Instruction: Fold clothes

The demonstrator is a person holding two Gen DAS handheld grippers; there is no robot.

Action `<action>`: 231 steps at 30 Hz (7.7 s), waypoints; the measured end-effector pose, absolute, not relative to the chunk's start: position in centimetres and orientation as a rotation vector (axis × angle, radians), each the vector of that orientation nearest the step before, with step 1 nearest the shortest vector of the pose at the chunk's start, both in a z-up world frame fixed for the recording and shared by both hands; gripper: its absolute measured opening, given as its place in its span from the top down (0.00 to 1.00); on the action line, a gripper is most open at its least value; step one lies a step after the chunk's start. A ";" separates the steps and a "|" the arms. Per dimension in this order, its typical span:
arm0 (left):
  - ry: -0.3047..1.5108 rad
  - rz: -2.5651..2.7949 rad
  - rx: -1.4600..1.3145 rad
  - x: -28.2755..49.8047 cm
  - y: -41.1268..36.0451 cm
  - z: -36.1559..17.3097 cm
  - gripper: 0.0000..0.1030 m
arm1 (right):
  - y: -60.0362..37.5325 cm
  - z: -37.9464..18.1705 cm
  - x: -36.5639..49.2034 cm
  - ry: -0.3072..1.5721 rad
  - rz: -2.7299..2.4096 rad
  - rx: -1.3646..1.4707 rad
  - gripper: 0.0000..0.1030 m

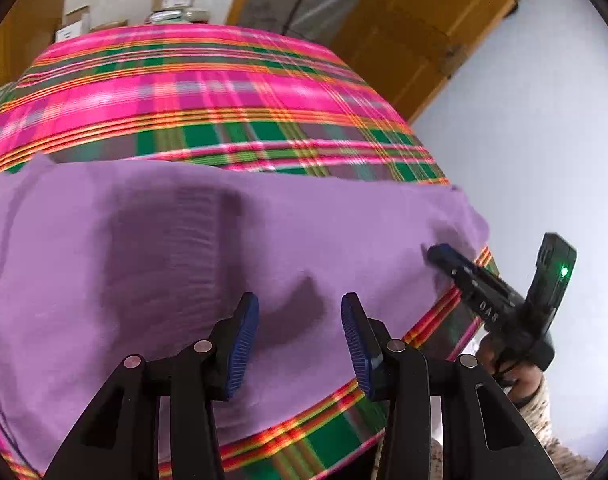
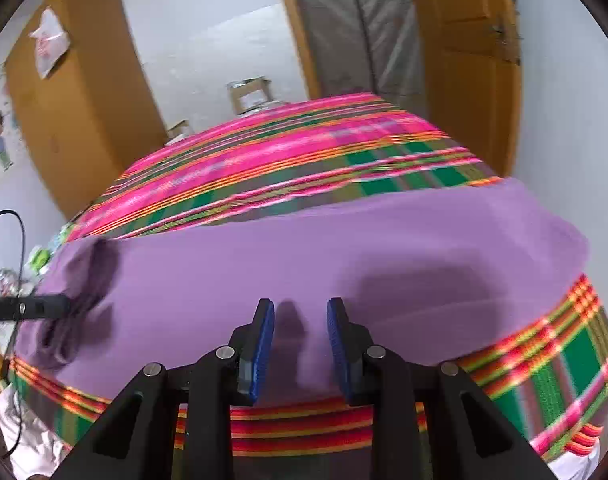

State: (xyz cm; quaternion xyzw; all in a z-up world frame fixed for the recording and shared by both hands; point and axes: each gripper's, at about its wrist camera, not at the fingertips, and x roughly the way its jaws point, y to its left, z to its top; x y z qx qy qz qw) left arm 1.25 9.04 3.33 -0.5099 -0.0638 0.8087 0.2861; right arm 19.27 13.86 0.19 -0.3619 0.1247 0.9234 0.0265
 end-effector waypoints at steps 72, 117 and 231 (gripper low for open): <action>-0.166 1.528 -1.438 -6.0 37.9 2.6 0.47 | 24.5 2.6 22.6 0.258 2.791 -0.799 0.89; -0.096 1.781 -1.430 -4.4 26.3 7.5 0.83 | 11.2 7.5 23.3 -0.009 3.130 -0.782 0.89; -0.837 2.299 -1.501 6.8 -13.8 0.9 0.57 | -6.7 2.2 18.0 0.072 3.261 -1.544 0.92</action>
